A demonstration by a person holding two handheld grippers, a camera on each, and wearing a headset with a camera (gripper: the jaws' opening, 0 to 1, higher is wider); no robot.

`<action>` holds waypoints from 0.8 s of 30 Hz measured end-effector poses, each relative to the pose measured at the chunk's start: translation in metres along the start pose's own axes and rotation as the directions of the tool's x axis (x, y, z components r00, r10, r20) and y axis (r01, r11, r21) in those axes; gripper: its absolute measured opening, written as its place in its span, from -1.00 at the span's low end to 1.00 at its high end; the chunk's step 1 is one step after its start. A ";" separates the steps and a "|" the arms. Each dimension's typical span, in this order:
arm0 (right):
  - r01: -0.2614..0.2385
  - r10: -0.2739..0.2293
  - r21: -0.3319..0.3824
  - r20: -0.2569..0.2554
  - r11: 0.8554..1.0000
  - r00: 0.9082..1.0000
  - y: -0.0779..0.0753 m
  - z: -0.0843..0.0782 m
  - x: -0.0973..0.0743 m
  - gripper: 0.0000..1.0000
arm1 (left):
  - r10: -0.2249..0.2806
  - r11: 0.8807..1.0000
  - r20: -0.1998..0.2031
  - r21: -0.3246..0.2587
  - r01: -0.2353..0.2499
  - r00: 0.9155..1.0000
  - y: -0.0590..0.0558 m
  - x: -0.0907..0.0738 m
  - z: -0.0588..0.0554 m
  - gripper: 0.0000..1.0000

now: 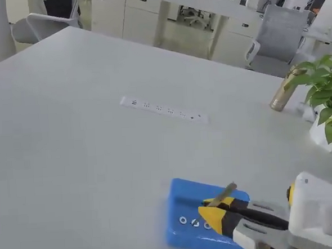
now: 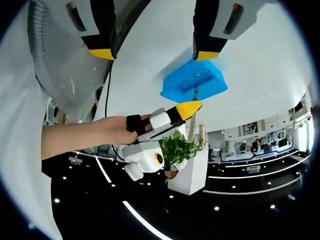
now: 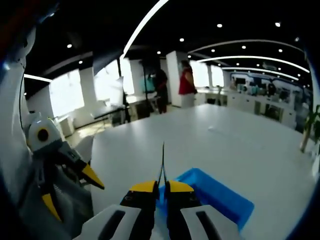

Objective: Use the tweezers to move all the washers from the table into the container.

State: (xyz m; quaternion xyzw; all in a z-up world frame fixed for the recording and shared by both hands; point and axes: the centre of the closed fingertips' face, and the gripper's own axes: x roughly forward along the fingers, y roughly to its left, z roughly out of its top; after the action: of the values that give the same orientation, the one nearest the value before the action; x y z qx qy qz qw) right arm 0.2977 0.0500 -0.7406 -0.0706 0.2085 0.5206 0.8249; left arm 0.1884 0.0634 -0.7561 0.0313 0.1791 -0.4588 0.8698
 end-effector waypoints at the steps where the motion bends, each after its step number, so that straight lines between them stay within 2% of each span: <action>1: -0.014 0.013 -0.032 -0.025 0.999 1.000 0.005 -0.005 -0.003 -0.93 | -0.018 1.000 0.017 -0.022 0.018 1.000 -0.001 -0.002 0.004 0.08; 3: -0.052 0.045 -0.076 -0.096 0.996 0.994 0.016 -0.020 -0.010 -0.93 | -0.052 0.997 0.027 -0.055 0.053 0.998 -0.003 -0.004 0.008 0.01; 6: -0.117 0.098 -0.112 -0.159 0.987 0.982 0.034 -0.037 -0.016 -0.93 | -0.071 0.996 0.024 -0.055 0.073 0.997 -0.001 -0.005 0.013 -0.07; 8: -0.162 0.130 -0.146 -0.209 0.976 0.969 0.043 -0.051 -0.019 -0.93 | -0.108 0.992 0.026 -0.066 0.110 0.994 -0.002 -0.004 0.018 -0.20; 9: -0.192 0.148 -0.164 -0.247 0.968 0.958 0.048 -0.061 -0.021 -0.93 | -0.138 0.987 0.027 -0.080 0.139 0.990 -0.005 -0.004 0.021 -0.27; 10: -0.215 0.163 -0.177 -0.269 0.961 0.949 0.057 -0.064 -0.023 -0.93 | -0.164 0.982 0.030 -0.089 0.166 0.986 -0.008 -0.003 0.023 -0.36; 11: -0.225 0.169 -0.185 -0.277 0.957 0.946 0.061 -0.065 -0.023 -0.93 | -0.179 0.979 0.030 -0.091 0.181 0.983 -0.009 -0.003 0.025 -0.47; 12: -0.252 0.186 -0.199 -0.298 0.947 0.936 0.067 -0.070 -0.024 -0.93 | -0.189 0.978 0.028 -0.089 0.190 0.982 -0.008 -0.001 0.027 -0.54; 14: -0.283 0.209 -0.204 -0.321 0.937 0.924 0.075 -0.076 -0.024 -0.94 | -0.212 0.974 0.023 -0.080 0.213 0.977 -0.011 0.001 0.030 -0.66; 17: -0.314 0.228 -0.222 -0.341 0.923 0.912 0.081 -0.082 -0.024 -0.94 | -0.241 0.970 -0.004 -0.042 0.241 0.970 -0.015 0.005 0.030 -0.70; 19: -0.339 0.242 -0.239 -0.361 0.910 0.901 0.084 -0.085 -0.025 -0.94 | -0.261 0.965 -0.033 -0.020 0.261 0.965 -0.019 0.009 0.027 -0.74; 20: -0.348 0.240 -0.253 -0.375 0.903 0.895 0.085 -0.087 -0.025 -0.94 | -0.268 0.963 -0.036 0.000 0.269 0.963 -0.021 0.011 0.026 -0.76; 22: -0.367 0.244 -0.268 -0.398 0.891 0.884 0.088 -0.090 -0.026 -0.94 | -0.288 0.958 -0.044 -0.001 0.288 0.957 -0.026 0.014 0.025 -0.79; 24: -0.372 0.245 -0.274 -0.406 0.887 0.881 0.089 -0.091 -0.026 -0.94 | -0.297 0.955 -0.050 0.009 0.298 0.954 -0.029 0.016 0.024 -0.78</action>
State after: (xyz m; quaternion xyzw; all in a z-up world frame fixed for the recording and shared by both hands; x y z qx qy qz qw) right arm 0.1843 0.0376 -0.8029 -0.2730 0.2704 0.6535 0.6521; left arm 0.1803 0.0292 -0.7356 0.0219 0.1989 -0.5849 0.7860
